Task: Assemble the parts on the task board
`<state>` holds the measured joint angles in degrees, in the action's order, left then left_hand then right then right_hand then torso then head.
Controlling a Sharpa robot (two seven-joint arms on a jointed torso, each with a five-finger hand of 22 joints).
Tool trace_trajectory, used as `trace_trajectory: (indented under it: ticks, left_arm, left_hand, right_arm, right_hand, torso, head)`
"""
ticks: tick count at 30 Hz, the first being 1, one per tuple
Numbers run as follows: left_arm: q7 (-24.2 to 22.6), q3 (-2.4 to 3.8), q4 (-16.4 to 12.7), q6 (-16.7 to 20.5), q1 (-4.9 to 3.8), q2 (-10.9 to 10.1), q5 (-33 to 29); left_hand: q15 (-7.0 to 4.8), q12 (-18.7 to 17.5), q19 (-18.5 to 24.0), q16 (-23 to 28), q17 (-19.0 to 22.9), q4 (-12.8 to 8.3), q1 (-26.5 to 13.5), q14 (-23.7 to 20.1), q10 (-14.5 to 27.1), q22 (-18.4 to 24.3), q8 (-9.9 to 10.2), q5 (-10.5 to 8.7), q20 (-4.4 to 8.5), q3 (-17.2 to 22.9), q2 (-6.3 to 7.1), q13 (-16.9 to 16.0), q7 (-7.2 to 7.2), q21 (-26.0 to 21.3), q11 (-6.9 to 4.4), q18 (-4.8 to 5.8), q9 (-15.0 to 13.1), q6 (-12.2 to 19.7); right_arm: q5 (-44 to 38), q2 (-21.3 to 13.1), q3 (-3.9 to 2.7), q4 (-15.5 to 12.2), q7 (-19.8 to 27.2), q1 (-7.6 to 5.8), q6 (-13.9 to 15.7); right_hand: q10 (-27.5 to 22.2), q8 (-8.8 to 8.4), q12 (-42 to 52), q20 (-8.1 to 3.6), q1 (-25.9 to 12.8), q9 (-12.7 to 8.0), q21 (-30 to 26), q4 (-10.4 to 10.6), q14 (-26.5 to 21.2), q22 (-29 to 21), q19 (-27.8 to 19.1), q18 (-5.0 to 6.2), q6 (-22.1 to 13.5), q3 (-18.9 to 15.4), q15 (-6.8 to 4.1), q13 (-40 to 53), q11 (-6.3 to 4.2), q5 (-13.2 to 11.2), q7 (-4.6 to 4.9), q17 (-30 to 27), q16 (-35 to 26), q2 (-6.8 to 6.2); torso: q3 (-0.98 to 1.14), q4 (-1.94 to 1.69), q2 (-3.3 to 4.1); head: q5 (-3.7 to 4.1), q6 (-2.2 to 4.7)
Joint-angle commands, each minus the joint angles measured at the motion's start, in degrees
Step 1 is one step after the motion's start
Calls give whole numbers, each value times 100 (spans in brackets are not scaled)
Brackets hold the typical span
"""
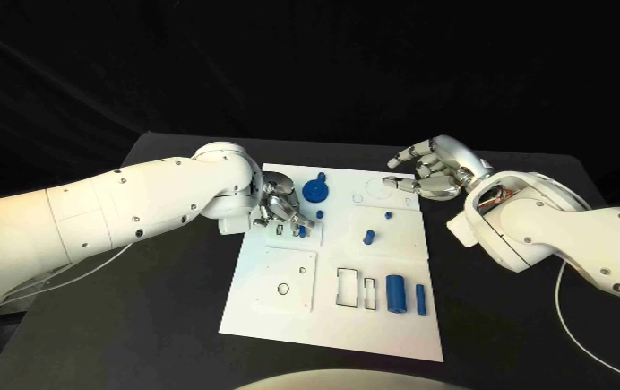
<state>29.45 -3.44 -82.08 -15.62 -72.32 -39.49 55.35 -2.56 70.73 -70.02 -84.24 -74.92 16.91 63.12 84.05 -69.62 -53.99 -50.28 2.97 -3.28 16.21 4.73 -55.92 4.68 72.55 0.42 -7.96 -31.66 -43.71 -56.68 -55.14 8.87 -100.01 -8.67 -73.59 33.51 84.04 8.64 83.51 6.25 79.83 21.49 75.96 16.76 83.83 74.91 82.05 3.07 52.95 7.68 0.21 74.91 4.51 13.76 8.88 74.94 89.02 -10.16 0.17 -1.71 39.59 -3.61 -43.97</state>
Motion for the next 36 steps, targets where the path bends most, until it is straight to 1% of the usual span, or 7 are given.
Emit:
trace_trajectory:
  ticks: [1,9,18,26,30,34,36]
  left_arm:
    - [10,0,-4,-173,-7,24,-92]
    - [11,-7,26,-180,-6,54,-104]
    - [12,-19,56,-223,-6,82,-138]
    - [10,-23,61,-253,-5,87,-202]
    - [7,-24,62,-261,-5,84,-253]
    - [6,-27,58,-281,-5,84,-327]
    - [4,-27,51,-277,-4,82,-356]
  left_hand:
    - [-36,-5,28,-5,-288,-30,56,226,52,-9,-28,-7,10,18,-21,8,-14,20,8,90,-10,38]
    - [-37,-9,44,-5,-284,-36,303,224,77,-36,-29,-7,6,150,-135,32,-17,47,5,91,-35,67]
    - [-40,-17,46,-6,-284,-43,453,224,96,-65,-24,-6,6,259,-174,55,-21,70,2,93,-47,83]
    - [-55,-43,52,-7,-279,-88,820,222,136,-108,2,-4,12,639,-207,104,-37,110,-14,97,-63,122]
    - [-72,-77,64,-8,-278,-219,1134,222,173,-134,35,-2,23,1268,-110,147,-50,135,-30,98,-72,167]
    - [-64,-118,79,-9,-273,-505,1069,220,179,-168,-23,-1,22,2509,233,209,-25,172,-16,101,-163,224]
    - [-51,-127,77,-11,-273,-767,901,220,164,-200,-114,-2,18,3114,371,226,0,202,-1,103,-254,258]
  right_arm:
    - [-29,11,-1,18,-20,-8,-67]
    - [-29,18,-1,29,-22,-10,-59]
    - [-29,20,-1,30,-24,-11,-58]
    - [-29,23,-1,31,-24,-12,-60]
    - [-29,26,-1,33,-22,-12,-61]
    - [-48,29,-1,35,-20,-12,-61]
    - [-56,32,-1,36,-19,-12,-61]
  right_hand:
    - [96,29,-19,-10,-18,7,-3,-10,513,452,-19,53,19,-29,-14,918,-36,7,4,1040,-29,15]
    - [96,29,-19,-10,-18,7,-3,-10,513,452,-19,53,19,-29,-14,918,-36,7,4,1040,-29,15]
    - [96,29,-19,-10,-18,7,-3,-10,513,452,-19,53,19,-29,-14,918,-36,7,4,1040,-29,15]
    - [91,40,-27,-13,-29,8,-16,-13,510,445,-24,55,13,-30,-16,911,-39,9,2,1028,-34,30]
    - [91,40,-27,-13,-29,8,-16,-13,510,445,-24,55,13,-30,-16,911,-39,9,2,1028,-34,30]
    - [92,43,-25,-14,-31,8,-23,-13,511,440,-28,57,12,-30,-17,913,-39,9,1,1034,-32,33]
    - [92,43,-25,-14,-31,8,-23,-13,511,440,-28,57,12,-30,-17,913,-39,9,1,1034,-32,33]
  torso:
    - [0,-2,5]
    - [-1,-4,4]
    - [1,-1,0]
    - [7,-3,-5]
    - [8,-6,-5]
    - [13,-5,-9]
    - [12,-6,-8]
  head:
    - [2,-1]
    - [-5,-28]
    - [-7,-44]
    - [-15,-55]
    - [-22,-57]
    - [-39,-41]
    - [-41,-38]
